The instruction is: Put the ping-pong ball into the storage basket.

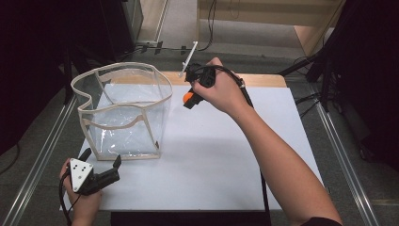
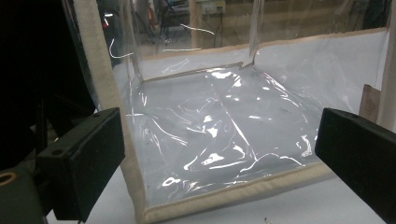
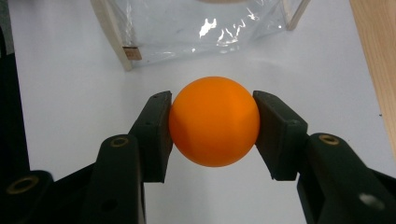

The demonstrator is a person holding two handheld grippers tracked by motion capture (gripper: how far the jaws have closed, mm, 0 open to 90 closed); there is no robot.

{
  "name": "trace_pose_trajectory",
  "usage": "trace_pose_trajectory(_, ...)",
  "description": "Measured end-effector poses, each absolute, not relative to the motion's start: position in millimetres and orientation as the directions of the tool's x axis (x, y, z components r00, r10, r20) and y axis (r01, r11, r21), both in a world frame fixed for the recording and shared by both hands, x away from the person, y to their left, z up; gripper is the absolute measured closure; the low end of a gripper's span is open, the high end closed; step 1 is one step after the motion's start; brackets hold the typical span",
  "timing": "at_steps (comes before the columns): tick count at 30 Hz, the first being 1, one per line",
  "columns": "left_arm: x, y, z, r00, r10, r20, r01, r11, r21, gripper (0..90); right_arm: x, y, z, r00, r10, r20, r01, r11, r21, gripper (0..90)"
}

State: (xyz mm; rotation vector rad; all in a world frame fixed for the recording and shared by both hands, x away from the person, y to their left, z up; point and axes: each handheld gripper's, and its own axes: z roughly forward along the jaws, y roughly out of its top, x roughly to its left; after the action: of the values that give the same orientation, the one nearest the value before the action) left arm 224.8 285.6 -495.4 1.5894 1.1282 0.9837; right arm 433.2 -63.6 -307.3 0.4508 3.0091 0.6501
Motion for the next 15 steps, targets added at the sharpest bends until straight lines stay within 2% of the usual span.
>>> trace_pose_trajectory(15, 225, 286, -495, 0.263, 0.961, 0.09, 0.223, -0.151, 0.963, 2.1, 439, -50, -286, -0.963, 0.271, 0.019, 0.254, 0.875, 0.413, 48.0)
